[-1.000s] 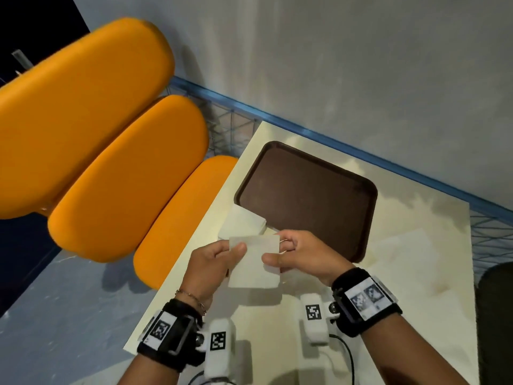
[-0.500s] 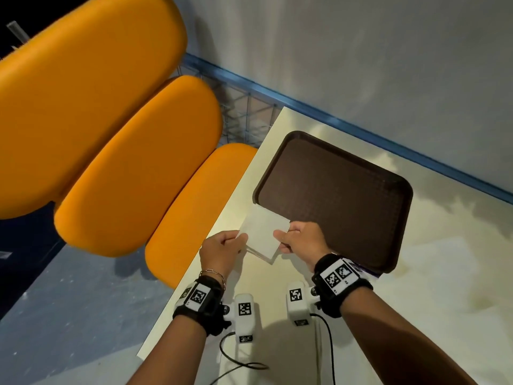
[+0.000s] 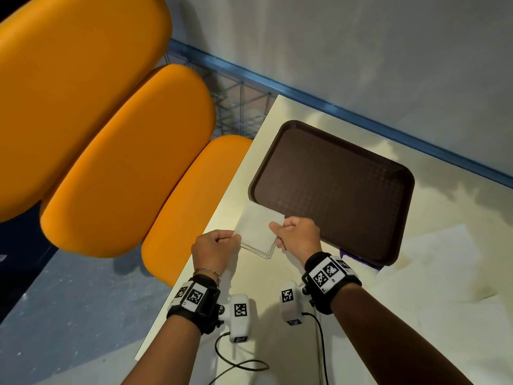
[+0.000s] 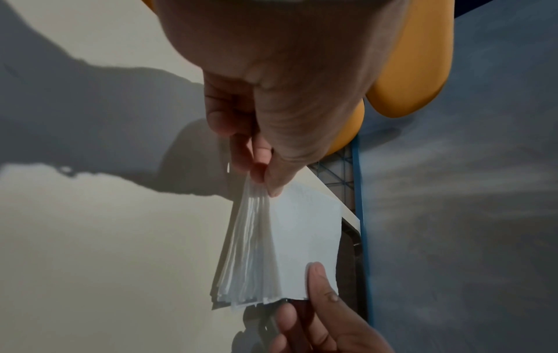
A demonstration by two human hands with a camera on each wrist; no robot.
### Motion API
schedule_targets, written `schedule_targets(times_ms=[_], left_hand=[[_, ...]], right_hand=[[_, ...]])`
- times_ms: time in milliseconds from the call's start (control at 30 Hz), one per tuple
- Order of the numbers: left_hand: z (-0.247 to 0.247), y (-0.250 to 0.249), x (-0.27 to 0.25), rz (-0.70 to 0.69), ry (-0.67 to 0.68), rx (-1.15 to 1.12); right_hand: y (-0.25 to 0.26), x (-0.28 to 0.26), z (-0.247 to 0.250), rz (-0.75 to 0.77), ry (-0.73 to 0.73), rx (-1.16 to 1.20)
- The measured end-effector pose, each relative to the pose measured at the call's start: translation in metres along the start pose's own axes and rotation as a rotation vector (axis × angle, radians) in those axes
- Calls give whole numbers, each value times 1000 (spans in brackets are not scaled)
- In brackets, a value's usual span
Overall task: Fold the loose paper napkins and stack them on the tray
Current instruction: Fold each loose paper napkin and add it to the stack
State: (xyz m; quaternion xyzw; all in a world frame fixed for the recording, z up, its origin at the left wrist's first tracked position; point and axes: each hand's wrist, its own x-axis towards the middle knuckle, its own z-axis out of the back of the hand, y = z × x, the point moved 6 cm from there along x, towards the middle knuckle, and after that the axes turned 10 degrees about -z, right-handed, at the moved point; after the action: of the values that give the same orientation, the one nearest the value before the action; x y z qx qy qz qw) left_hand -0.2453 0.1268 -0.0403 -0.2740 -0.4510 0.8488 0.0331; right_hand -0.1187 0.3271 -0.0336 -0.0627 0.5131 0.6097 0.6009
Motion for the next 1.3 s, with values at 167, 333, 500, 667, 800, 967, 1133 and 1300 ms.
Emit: schedule_targets(times_ms=[167,333,500,667,800,967,1133,1300], left_hand=[[3,-3,2,-37,-49,35],[-9,-25,-6,-348,-60,231],[-41,-31,-24,-470,131,409],[-65,-42,-66,-562,132,448],[-109,-26,-113,-486,390,528],[-151,7,-156,-223,561,475],[-164,28,-180,-70,434,462],[-171,44,-202,-31,350,475]], right_hand=[[0,2,10,46,-41,-11],[-24,-13,69,98,-119,-37],[-109,-41,121,84,11,-282],[-178,-65,130,249,98,-713],[-188,-77,113,392,109,-858],[-184,-73,116,466,15,-884],[-186,-73,117,517,0,-906],[-194,-71,119,529,-15,-884]])
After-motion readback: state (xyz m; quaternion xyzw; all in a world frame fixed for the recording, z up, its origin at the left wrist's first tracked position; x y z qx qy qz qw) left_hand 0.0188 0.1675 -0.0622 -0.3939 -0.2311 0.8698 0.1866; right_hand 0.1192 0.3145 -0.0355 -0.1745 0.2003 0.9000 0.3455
